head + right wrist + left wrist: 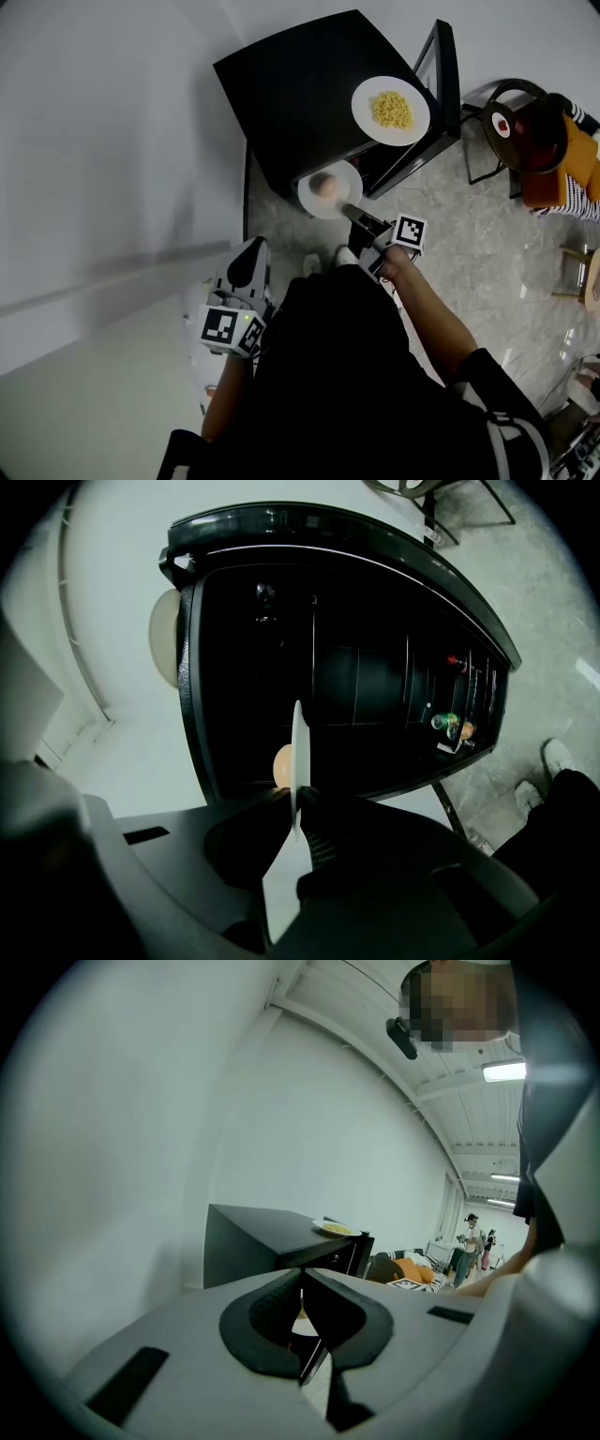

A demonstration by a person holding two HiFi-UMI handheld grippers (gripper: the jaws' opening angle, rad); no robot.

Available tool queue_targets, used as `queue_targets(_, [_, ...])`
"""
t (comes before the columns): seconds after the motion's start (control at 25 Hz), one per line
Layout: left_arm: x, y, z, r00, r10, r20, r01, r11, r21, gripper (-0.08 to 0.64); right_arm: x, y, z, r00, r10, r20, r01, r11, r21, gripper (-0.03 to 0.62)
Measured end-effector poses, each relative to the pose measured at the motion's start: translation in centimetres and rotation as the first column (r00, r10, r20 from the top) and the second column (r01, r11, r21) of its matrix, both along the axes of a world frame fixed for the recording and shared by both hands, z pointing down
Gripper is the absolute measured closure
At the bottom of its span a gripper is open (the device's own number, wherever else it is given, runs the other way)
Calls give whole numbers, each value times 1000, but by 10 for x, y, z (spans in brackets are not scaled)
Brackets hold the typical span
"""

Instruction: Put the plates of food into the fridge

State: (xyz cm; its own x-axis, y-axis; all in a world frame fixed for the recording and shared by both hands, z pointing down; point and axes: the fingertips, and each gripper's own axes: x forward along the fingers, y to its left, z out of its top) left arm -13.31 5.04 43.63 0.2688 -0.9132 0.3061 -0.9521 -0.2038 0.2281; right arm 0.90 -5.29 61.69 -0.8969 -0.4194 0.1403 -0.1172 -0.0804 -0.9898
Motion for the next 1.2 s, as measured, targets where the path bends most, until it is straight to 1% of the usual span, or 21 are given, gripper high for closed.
queue_targets(0.16, [1, 6, 3, 1000, 2, 13, -1, 1000, -10, 537, -11, -19, 11, 1000, 24, 1, -24, 999, -41, 548])
queue_targets(0.36, [0, 9, 2, 1000, -21, 10, 21, 1000, -20, 537, -29, -40, 10, 999, 31, -34, -32, 999, -22, 549])
queue_targets(0.6, [-1, 8, 5, 1000, -28, 11, 28, 999, -26, 535, -46, -65, 14, 997, 42, -69, -42, 999, 12, 552])
queue_targets(0.8, [-6, 9, 4, 999, -43, 11, 43, 999, -27, 536, -55, -74, 19, 995, 51, -89, -51, 999, 5, 557])
queue_targets(1.04, [-10, 6, 3, 998, -64, -5, 64, 998, -27, 537, -64, -83, 24, 993, 74, -88, -74, 997, -2, 557])
queue_targets(1.2, [-13, 4, 4, 997, -72, -17, 72, 997, -31, 535, -71, -91, 23, 992, 76, -103, -76, 997, -2, 557])
